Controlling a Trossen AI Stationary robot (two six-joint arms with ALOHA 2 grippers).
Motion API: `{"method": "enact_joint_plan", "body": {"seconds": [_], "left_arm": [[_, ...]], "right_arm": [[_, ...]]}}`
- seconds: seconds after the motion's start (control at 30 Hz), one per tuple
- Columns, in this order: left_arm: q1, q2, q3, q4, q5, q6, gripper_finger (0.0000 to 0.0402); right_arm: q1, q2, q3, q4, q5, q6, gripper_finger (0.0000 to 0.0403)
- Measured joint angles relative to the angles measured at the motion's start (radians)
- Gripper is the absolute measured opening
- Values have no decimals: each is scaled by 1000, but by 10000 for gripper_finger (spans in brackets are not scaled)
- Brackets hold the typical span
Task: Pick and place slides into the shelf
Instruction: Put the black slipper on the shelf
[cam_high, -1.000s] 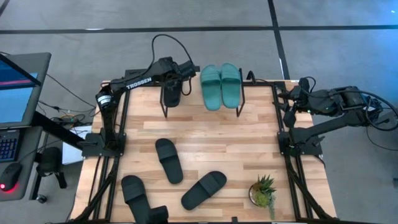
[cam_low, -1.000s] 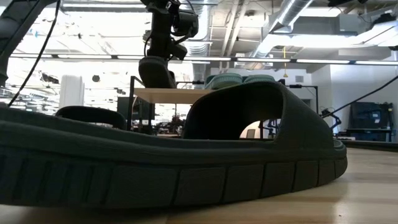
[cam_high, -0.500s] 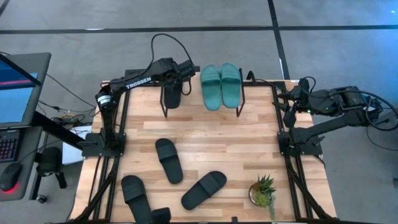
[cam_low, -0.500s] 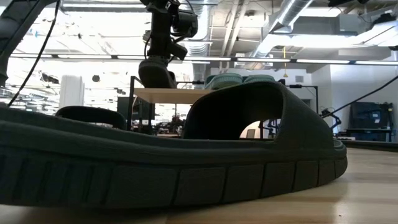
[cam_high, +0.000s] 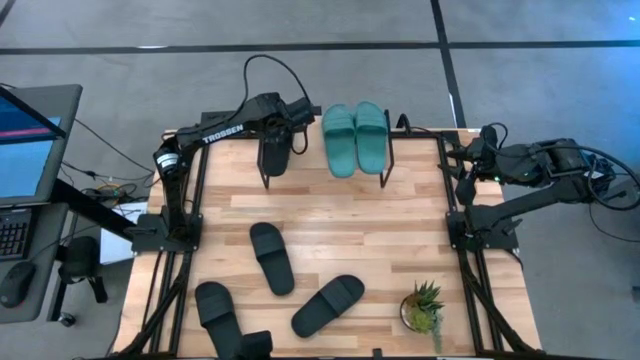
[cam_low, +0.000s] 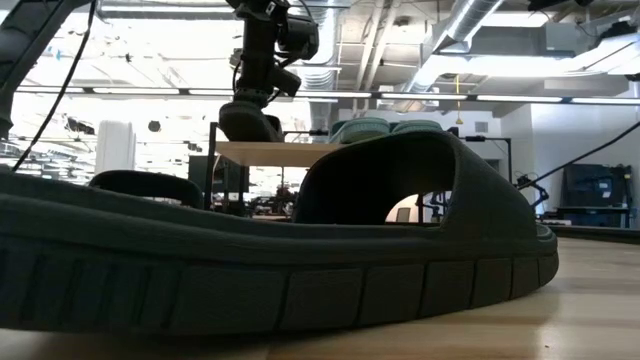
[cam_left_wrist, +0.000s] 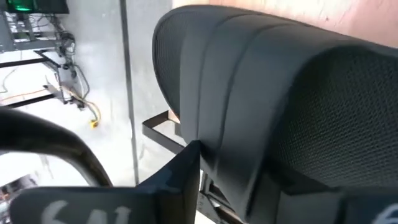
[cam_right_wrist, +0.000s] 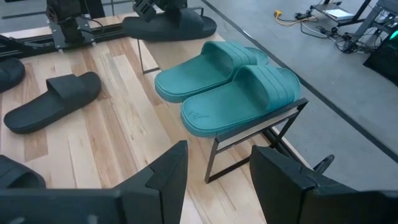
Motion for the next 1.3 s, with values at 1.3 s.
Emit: {"method": "enact_joint_plan", "body": {"seconds": [1.3], "left_arm": [[2,-24,0,-60,99,-95,122]], "right_arm": [[0,0,0,0,-1,0,161]]}}
